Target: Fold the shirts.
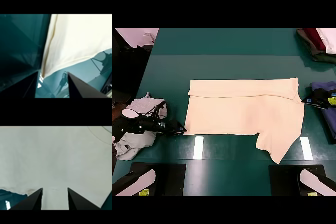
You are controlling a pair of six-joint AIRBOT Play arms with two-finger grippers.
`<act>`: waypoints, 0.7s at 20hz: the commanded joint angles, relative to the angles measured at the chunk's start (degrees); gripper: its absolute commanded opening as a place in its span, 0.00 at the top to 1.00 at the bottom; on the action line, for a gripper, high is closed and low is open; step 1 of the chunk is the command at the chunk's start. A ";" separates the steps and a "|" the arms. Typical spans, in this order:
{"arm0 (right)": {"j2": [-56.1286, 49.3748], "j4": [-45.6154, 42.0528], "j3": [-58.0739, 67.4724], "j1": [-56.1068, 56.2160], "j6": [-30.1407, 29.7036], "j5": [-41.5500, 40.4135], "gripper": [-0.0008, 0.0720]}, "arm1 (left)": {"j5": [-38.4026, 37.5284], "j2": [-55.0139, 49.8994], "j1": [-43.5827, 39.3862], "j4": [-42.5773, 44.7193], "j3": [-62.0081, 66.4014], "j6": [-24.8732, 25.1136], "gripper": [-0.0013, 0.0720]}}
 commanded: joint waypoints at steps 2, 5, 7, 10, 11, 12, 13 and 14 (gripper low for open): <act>0.07 0.04 -0.07 -0.02 0.04 0.11 0.49 | 4.59 -0.02 -4.55 -0.61 -0.28 0.37 0.35; 0.07 -0.04 -0.07 -0.04 0.04 0.39 0.49 | 9.16 -0.02 -11.80 -0.66 -0.07 -2.23 0.64; 0.09 -0.20 -0.07 -0.09 0.02 0.87 0.58 | 8.33 -0.02 -12.41 -0.66 0.76 -3.15 0.93; 0.07 -0.70 -0.17 -1.86 0.02 3.34 0.58 | 3.78 0.04 -12.41 -0.22 4.15 -3.04 0.95; 0.15 -0.72 -0.83 -2.95 0.02 4.46 0.58 | 2.54 0.04 -12.41 -0.20 5.70 -2.99 0.95; 0.68 -0.76 -2.62 -4.42 0.02 5.29 0.58 | 1.51 0.11 -12.41 -0.22 7.28 -2.97 0.95; 1.73 -1.03 -5.79 -6.29 0.07 5.09 0.58 | 0.61 0.09 -12.41 -0.22 8.98 -2.95 0.95; 2.97 -2.49 -9.62 -8.11 0.26 4.39 0.58 | 0.02 0.11 -12.41 -0.31 10.56 -2.95 0.95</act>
